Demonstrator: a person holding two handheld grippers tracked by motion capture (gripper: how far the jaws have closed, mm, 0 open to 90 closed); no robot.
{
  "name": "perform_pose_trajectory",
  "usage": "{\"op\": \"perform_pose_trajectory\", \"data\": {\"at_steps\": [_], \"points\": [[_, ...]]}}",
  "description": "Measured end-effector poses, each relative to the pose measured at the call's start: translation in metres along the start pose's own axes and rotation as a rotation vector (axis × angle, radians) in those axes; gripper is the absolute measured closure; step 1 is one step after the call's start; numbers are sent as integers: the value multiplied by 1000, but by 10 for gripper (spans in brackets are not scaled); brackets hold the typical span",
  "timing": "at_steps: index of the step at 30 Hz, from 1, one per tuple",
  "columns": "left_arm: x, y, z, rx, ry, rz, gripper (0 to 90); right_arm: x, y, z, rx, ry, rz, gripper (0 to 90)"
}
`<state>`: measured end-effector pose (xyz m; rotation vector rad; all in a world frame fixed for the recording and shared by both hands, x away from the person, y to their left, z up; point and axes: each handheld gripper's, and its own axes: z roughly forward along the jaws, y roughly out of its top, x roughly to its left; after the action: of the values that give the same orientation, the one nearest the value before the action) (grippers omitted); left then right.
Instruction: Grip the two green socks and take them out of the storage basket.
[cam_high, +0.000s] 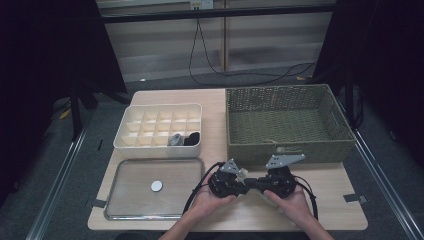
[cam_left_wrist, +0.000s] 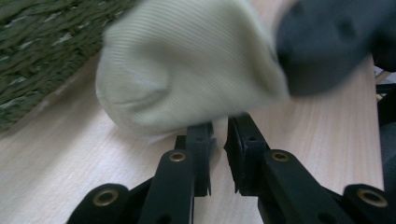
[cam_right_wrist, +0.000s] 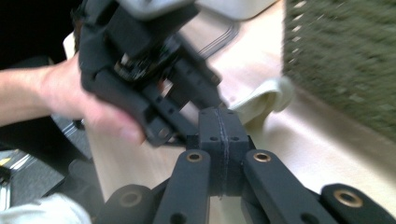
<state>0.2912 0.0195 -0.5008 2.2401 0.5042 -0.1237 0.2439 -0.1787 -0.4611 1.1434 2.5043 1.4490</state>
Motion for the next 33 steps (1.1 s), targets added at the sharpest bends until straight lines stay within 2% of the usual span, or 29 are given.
{"op": "perform_pose_trajectory", "data": {"at_steps": [7, 8, 10, 13, 16, 18, 20, 24, 28, 33], "points": [[3, -3, -2, 4, 15, -9, 785, 6, -9, 9, 38, 21, -12, 900], [4, -2, -4, 20, 19, -1, 783, 7, -11, 11, 44, 25, -14, 900], [5, -4, -4, 8, 22, -14, 779, 7, -12, 11, 46, 29, -15, 900], [7, -4, -7, 13, 29, -12, 772, 9, -15, 13, 42, 31, -24, 900], [11, -6, -12, 4, 39, -26, 770, 9, -19, 16, 60, 35, -28, 900], [13, -6, -17, 17, 52, -13, 769, 9, -22, 19, 78, 45, -24, 900], [15, -6, -23, -12, 57, -22, 763, 9, -25, 23, 100, 51, -25, 894], [19, -5, -35, -38, 69, -18, 750, 10, -28, 29, 133, 64, -31, 853], [18, -5, -46, -58, 74, -14, 742, 9, -28, 27, 128, 64, -25, 807], [15, -4, -48, -70, 62, -6, 739, 8, -27, 18, 102, 57, -14, 793]]}}
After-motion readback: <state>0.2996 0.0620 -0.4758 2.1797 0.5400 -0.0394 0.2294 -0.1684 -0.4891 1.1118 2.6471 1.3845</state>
